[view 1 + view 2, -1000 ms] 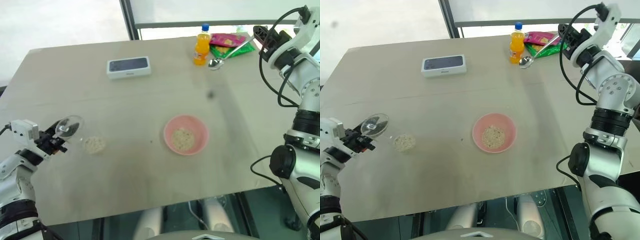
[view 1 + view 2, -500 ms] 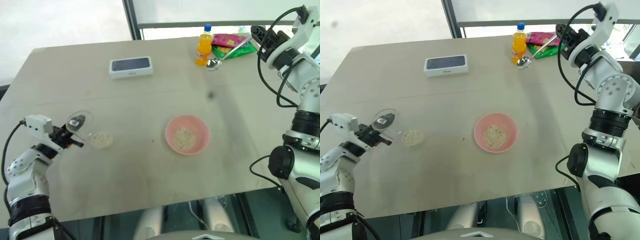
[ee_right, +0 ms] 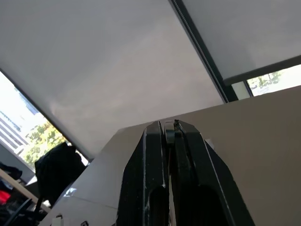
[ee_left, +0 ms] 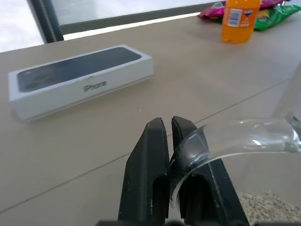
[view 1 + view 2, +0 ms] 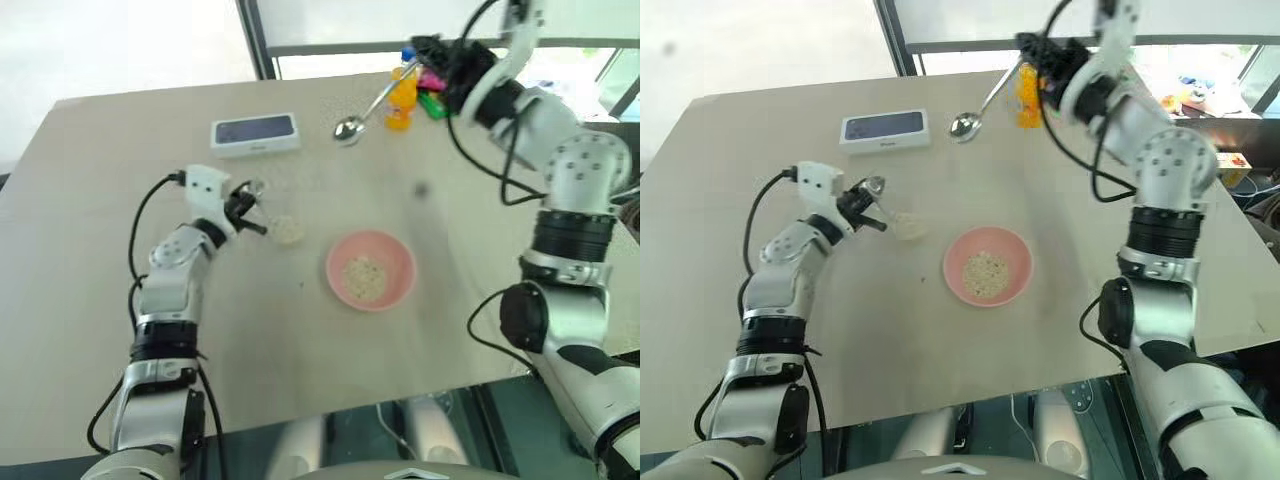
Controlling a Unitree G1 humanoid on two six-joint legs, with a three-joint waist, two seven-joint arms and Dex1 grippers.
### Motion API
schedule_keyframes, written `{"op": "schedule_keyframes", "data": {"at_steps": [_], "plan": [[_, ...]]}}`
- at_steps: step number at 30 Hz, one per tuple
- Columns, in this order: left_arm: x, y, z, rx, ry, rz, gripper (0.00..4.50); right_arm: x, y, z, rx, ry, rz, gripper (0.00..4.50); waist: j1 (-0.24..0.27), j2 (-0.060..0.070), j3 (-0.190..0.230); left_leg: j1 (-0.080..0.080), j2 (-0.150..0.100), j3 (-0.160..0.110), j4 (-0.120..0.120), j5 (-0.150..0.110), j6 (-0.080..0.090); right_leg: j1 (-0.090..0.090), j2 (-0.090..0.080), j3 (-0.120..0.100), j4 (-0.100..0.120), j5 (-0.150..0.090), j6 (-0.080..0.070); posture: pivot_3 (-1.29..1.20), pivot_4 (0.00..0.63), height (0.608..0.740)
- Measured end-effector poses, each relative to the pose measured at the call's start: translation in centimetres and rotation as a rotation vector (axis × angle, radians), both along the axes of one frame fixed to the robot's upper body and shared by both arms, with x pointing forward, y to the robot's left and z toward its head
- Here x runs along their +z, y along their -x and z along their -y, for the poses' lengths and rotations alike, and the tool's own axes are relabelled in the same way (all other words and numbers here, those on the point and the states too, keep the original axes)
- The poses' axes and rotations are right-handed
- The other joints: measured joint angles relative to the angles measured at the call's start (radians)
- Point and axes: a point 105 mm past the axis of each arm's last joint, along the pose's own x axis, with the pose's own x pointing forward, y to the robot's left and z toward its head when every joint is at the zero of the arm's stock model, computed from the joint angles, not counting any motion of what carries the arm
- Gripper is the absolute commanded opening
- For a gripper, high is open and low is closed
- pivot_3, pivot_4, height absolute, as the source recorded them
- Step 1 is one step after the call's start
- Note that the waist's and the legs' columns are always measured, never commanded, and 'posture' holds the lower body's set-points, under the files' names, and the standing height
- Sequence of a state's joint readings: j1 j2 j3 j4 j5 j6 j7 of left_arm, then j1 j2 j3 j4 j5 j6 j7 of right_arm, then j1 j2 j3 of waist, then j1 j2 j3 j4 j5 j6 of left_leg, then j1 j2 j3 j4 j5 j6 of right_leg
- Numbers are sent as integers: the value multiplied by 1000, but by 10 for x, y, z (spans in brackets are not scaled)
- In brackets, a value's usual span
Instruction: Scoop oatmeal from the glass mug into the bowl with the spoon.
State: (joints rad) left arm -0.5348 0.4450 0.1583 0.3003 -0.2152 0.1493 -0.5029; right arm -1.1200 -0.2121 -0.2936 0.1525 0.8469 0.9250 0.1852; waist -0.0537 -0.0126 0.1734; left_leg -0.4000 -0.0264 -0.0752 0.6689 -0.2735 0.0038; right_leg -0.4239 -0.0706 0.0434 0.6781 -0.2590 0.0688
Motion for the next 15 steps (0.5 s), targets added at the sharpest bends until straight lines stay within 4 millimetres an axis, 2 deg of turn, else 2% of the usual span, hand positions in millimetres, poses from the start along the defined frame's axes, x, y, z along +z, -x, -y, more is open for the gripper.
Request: {"op": "schedule_keyframes", "data": {"at_steps": [3,6,11,15], "plan": [[9,-10,19,-1,-91,20,44,-4,10,-25,93,73,34,0,9,0,0,0,-2,-1,1,0,0,0,0,0,0,0,0,0,150,740],[11,-13,31,-19,-126,24,44,-10,17,-41,153,143,63,0,12,0,0,0,-3,-1,1,0,0,1,0,-1,0,0,0,0,150,740],[13,-15,35,-31,-147,20,44,-19,16,-41,153,200,72,0,12,0,0,0,-3,-2,1,0,0,1,0,-1,0,0,0,0,150,740],[14,-19,36,-32,-155,-6,44,-25,21,-51,137,338,201,0,11,0,0,0,-3,-2,1,0,0,1,0,-1,1,0,0,0,150,740]]}}
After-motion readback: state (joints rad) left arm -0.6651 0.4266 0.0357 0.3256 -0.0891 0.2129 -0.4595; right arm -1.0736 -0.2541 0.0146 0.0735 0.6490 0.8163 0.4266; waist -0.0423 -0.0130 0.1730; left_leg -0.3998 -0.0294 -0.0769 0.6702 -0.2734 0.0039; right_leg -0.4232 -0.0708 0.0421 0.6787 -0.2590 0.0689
